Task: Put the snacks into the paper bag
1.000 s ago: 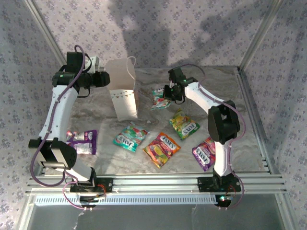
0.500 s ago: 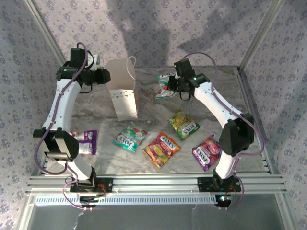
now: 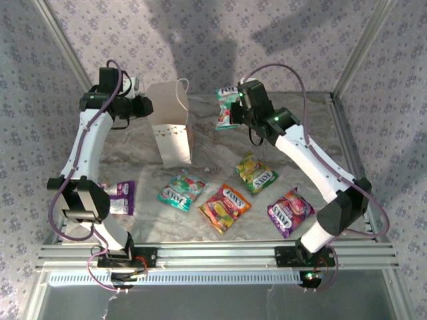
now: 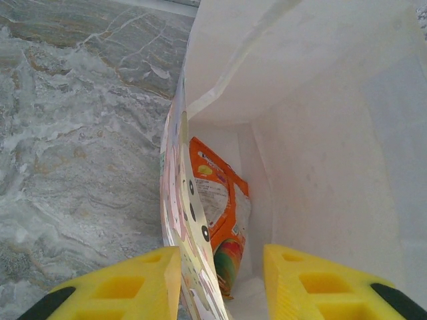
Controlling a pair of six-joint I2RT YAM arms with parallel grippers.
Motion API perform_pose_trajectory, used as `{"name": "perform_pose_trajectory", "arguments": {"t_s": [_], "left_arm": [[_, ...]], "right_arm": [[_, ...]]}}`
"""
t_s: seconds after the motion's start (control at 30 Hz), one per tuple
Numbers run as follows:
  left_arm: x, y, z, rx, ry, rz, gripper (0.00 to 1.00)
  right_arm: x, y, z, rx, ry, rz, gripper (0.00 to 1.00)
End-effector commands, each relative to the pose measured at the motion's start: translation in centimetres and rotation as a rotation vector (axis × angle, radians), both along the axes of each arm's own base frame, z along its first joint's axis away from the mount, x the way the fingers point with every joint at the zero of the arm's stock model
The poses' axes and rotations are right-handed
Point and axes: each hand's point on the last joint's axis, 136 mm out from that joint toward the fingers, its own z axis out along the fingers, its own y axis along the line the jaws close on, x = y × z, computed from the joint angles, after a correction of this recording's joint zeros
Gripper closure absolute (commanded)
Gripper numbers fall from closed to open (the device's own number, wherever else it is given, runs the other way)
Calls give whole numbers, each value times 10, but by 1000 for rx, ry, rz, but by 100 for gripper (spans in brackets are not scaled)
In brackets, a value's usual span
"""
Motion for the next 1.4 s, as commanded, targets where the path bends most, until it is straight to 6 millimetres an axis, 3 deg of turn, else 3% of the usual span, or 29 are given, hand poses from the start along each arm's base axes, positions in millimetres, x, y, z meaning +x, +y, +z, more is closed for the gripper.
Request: {"name": "perform_pose_trajectory", "arguments": {"t_s": [0.0,0.43,0.73,1.03,1.37], "left_arm": [[5,-1,7,-28,-12,11,63],[12,-11,-3,-53,11,-28,73],[11,-37,5,-68,-20,-154,83],[8,-51,0,-122,0,-175,84],[8,-46,2,-113,-10,-130,83]], "right_arm": [[-4,-7,65,29,-178,-25,100],[-26,4,122,48,-326,25,100],[-34,13,142,57,-377,58,100],[-38,22,160,81,-432,87,100],[-41,54,181,152,-460,178,100]]}}
